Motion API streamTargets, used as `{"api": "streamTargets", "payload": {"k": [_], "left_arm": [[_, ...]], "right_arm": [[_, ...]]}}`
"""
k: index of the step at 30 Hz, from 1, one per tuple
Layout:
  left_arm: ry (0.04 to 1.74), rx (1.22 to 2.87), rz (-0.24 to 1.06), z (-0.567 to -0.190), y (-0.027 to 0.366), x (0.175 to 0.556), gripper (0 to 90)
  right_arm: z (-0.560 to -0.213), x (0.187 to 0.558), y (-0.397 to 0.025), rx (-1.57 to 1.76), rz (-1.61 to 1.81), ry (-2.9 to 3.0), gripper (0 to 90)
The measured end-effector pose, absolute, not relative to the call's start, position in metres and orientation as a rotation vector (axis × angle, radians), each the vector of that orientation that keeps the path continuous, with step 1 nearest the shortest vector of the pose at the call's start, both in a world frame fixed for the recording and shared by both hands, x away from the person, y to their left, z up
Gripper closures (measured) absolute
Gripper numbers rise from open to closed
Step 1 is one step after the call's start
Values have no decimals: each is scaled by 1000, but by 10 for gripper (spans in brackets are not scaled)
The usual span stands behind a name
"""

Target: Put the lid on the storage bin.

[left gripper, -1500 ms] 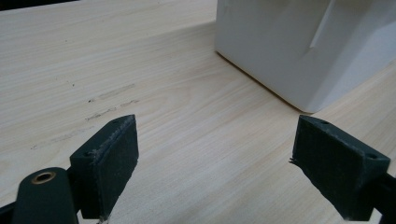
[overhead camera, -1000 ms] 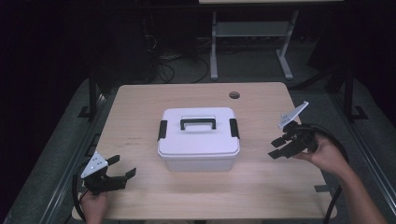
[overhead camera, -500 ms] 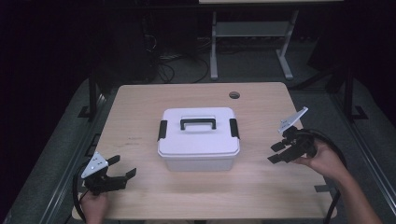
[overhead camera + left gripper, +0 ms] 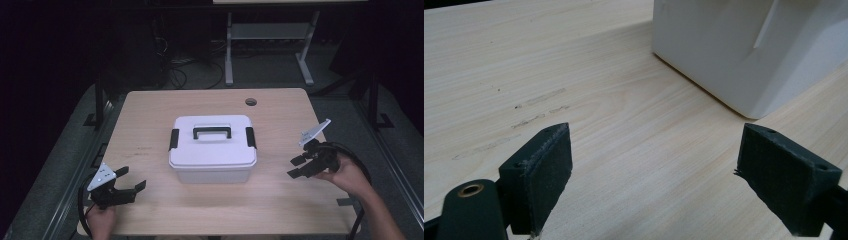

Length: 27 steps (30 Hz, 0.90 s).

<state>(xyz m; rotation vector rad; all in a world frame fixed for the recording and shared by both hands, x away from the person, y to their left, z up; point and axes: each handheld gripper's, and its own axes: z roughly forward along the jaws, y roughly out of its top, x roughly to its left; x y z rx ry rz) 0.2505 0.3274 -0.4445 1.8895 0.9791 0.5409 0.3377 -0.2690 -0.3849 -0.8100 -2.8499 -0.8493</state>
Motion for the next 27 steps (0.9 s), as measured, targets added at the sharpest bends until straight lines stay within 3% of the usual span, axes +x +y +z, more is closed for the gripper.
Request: {"api": "streamTargets", "payload": {"k": [27], "left_arm": [[977,1890,542,-444,327,250,136]], "right_arm": [[-413,324,-278,-841,-835,-2817,439]]}}
